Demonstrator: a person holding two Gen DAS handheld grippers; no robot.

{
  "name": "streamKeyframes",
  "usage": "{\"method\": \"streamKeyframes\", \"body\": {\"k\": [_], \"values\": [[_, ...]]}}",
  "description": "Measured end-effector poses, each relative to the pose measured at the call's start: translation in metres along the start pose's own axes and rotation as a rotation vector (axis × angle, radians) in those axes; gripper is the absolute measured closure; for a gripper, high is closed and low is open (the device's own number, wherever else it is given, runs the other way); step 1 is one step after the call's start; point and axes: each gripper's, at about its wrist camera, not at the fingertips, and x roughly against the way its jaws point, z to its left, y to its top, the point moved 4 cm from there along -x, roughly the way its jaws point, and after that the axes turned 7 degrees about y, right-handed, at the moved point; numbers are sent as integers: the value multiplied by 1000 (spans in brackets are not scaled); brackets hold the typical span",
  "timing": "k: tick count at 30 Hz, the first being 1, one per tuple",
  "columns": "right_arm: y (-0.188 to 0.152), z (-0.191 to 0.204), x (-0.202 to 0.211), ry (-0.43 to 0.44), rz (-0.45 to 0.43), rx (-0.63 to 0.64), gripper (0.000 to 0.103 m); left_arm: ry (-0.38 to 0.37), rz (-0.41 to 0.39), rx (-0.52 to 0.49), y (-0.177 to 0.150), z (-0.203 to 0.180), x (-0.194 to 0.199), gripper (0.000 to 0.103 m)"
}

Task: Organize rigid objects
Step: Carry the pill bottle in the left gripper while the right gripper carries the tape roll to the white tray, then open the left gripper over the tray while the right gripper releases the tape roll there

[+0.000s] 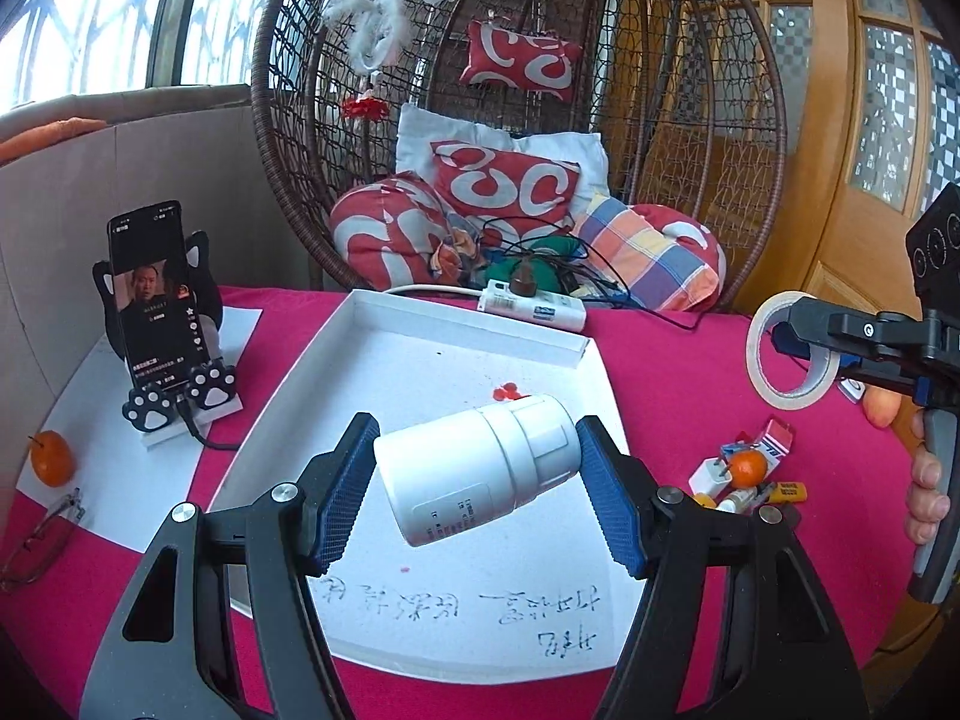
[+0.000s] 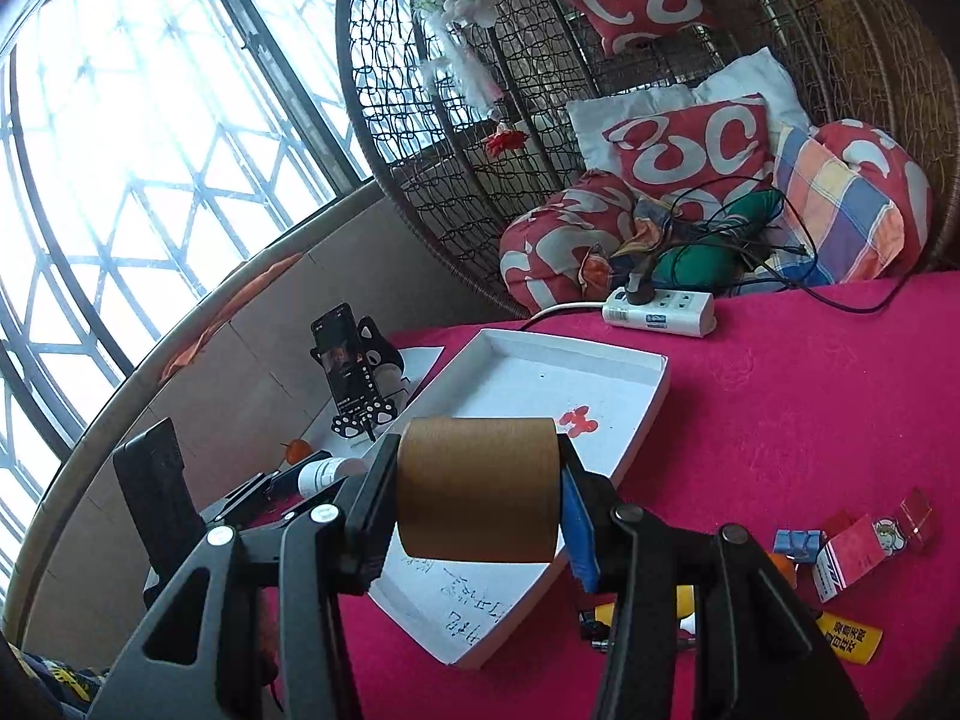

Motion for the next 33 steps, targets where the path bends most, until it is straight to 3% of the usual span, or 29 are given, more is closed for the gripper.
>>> {"method": "streamKeyframes", "body": {"k": [14, 21, 29, 33], "values": [[10, 9, -80, -78, 101, 84, 55, 55, 25, 14, 29, 7, -57, 35], [-5, 9, -117, -142, 145, 119, 55, 94, 159, 97, 13, 28, -109, 35], [-11, -2, -143, -276, 180, 178, 55, 88, 209, 120, 3, 33, -119, 35], [-15, -10, -149, -292, 188, 146, 55, 87, 232, 101, -1, 30, -120, 35]]}}
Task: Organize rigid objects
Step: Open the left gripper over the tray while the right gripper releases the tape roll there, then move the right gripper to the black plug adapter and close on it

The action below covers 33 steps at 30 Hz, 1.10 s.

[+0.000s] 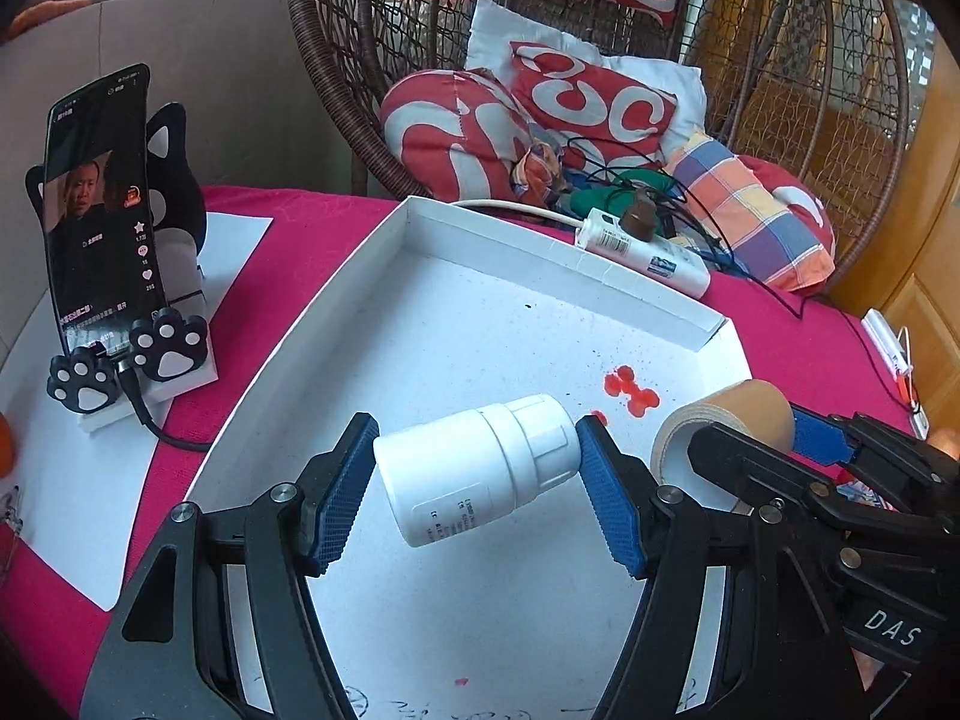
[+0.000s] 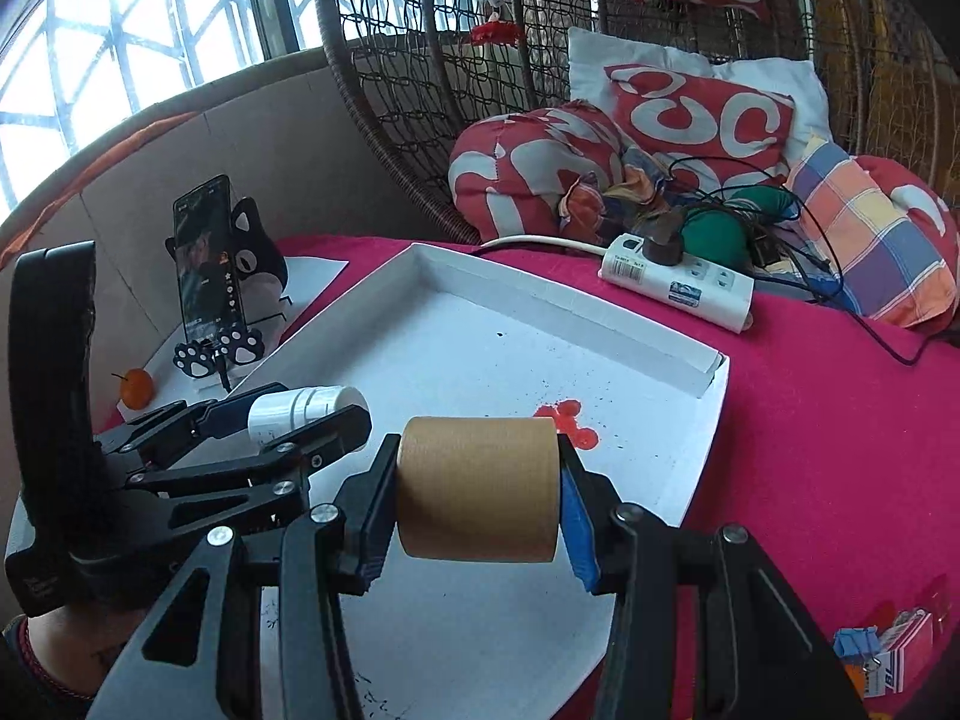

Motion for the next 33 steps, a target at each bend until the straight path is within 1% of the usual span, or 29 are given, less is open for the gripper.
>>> {"method": "streamKeyframes", "body": {"k": [2, 3, 4, 5, 6, 7, 8, 9, 12, 17, 19, 21, 26, 29, 33], "values": [[-2, -2, 0, 6, -6, -9, 54, -11, -10, 10, -1, 1, 3, 31], [-2, -1, 1, 9, -14, -12, 53, -4, -21, 17, -1, 3, 6, 28], [-2, -1, 3, 8, -28, -16, 46, 9, -31, 24, -2, 5, 9, 18], [-1, -1, 7, 10, -43, -19, 32, 15, -44, 36, -2, 8, 12, 10], [0, -2, 11, 3, -57, -27, 23, 15, -54, 54, -2, 11, 15, 5], [1, -4, 16, -5, -73, -31, 13, 18, -58, 72, -3, 15, 19, 0], [1, -6, 21, -5, -87, -36, 3, 23, -64, 89, -4, 17, 23, 0], [1, -7, 26, -3, -101, -41, 0, 28, -74, 97, -6, 19, 27, 0], [-1, -9, 48, -7, -155, -50, 0, 32, -112, 102, -14, 17, 43, 0], [-9, -10, 96, -17, -261, -27, 0, -45, -147, 119, -32, 7, 69, 0], [-14, -14, 113, -17, -296, -29, 0, -73, -149, 108, -38, -2, 75, 0], [-19, -21, 130, -27, -332, -40, 0, -82, -146, 84, -42, -13, 79, 0], [-34, -48, 176, -94, -421, -77, 0, -120, -155, 18, -46, -39, 91, 0], [-43, -70, 201, -136, -469, -124, 0, -157, -158, -16, -51, -56, 96, 0], [-65, -100, 225, -211, -501, -195, 0, -217, -121, -89, -64, -89, 95, 0]]}}
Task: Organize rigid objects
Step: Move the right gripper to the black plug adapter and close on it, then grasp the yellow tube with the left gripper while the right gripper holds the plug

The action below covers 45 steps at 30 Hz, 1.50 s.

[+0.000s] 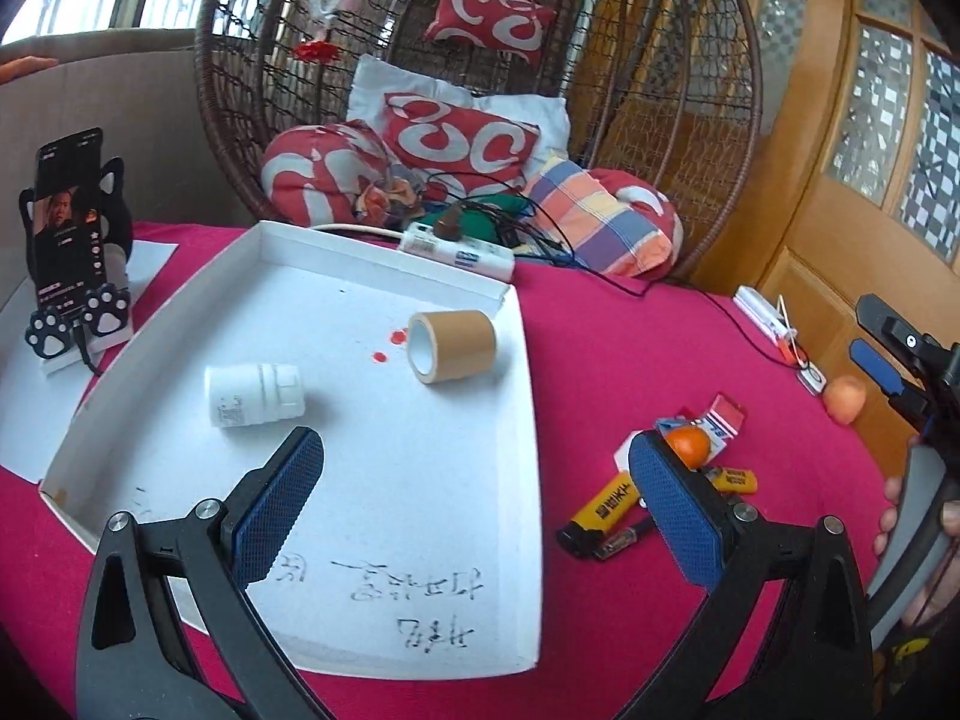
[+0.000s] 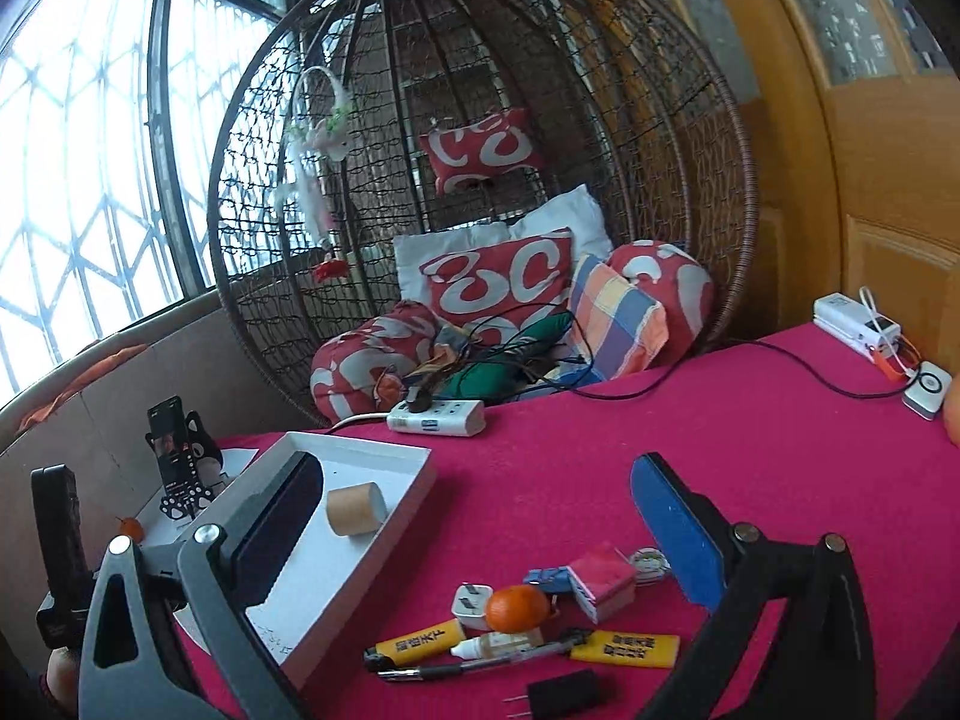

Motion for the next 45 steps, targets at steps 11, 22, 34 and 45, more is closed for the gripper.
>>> {"method": "streamKeyframes", "body": {"k": [11, 22, 34, 45], "values": [[-72, -42, 0, -98, 258, 56, 0, -92, 141, -228, -39, -72, -24, 0], [-122, -25, -46, -41, 506, 190, 24, -49, 229, -334, -36, -67, -50, 0], [-126, -47, -34, 4, 509, 80, 45, 63, 336, -533, -30, -89, -98, 4], [-125, -47, -32, 21, 504, 57, 45, 107, 370, -632, -36, -96, -122, 7]]}}
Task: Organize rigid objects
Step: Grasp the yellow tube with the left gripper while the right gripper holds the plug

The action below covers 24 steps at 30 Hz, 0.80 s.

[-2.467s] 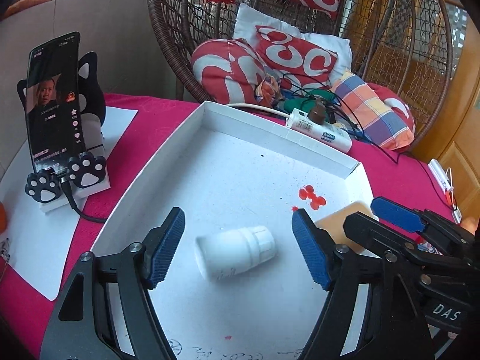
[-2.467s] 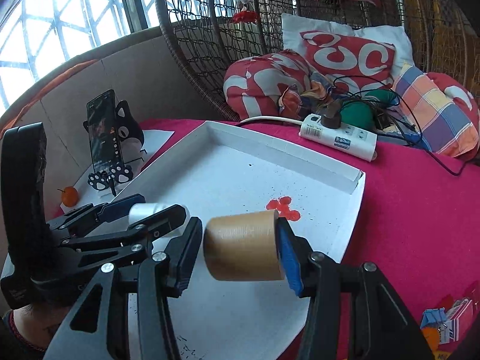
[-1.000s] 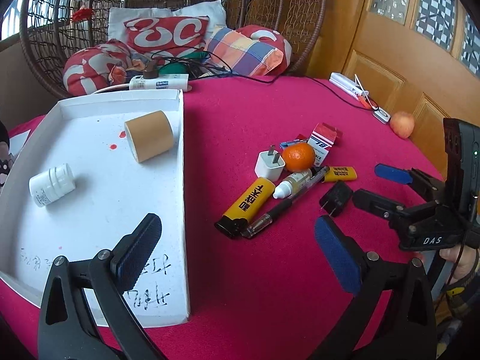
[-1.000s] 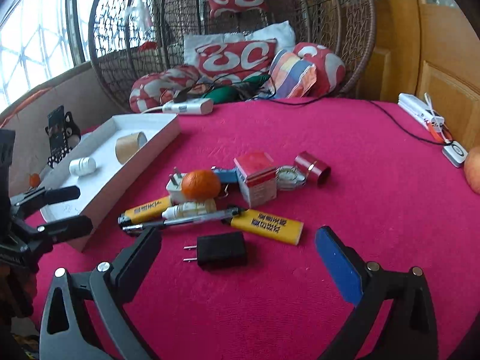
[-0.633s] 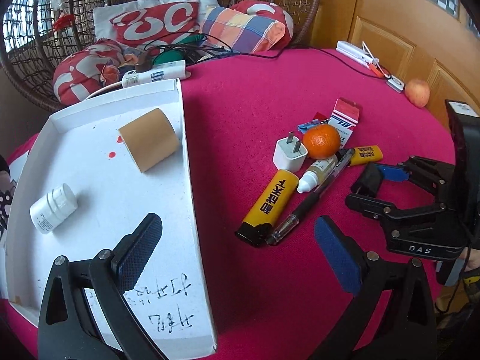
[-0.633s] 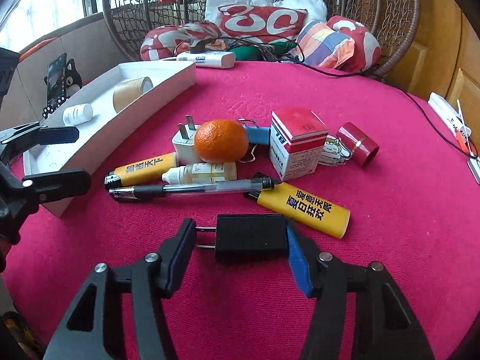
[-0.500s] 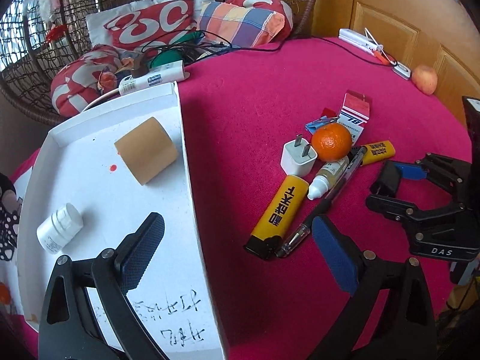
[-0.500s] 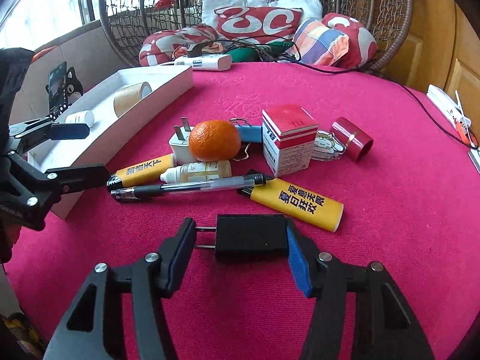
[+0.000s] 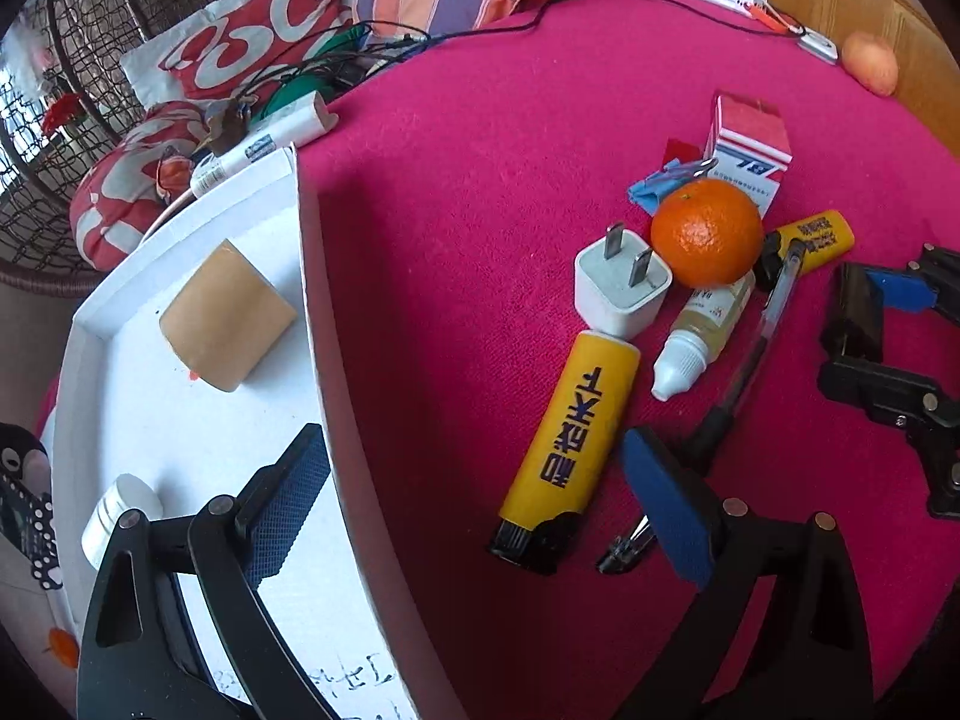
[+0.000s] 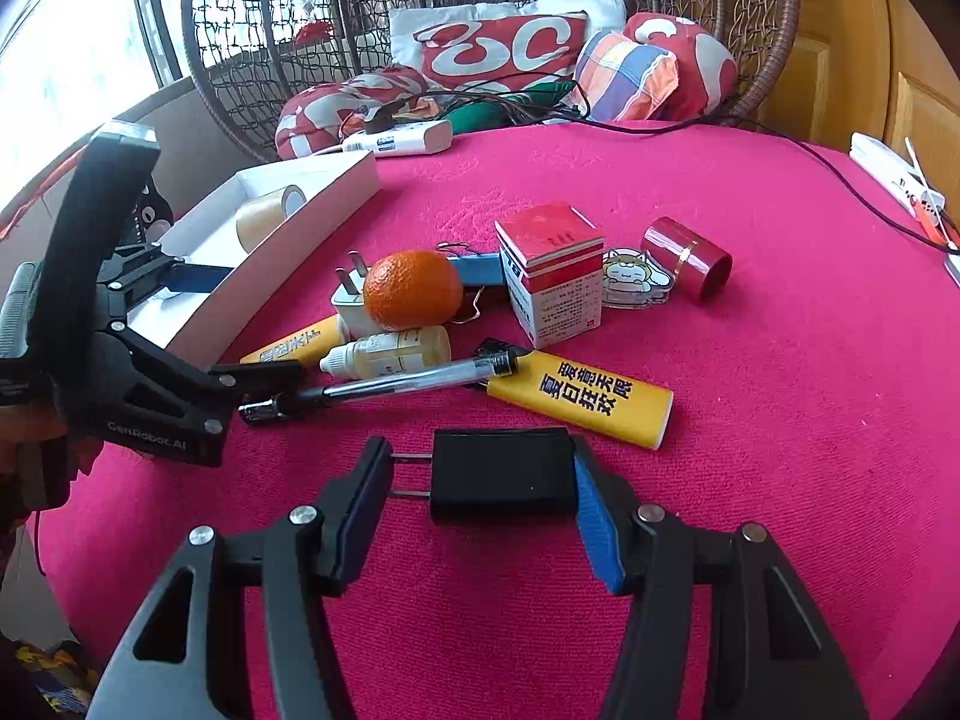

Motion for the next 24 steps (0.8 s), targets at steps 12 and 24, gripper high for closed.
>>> {"method": "streamKeyframes", "body": {"k": [12, 24], "values": [[1, 0, 0, 10, -1, -8, 45, -54, -21, -15, -4, -7, 13, 35], [2, -1, 0, 21, -3, -17, 45, -155, -180, 110, 2, 12, 50, 35]]}}
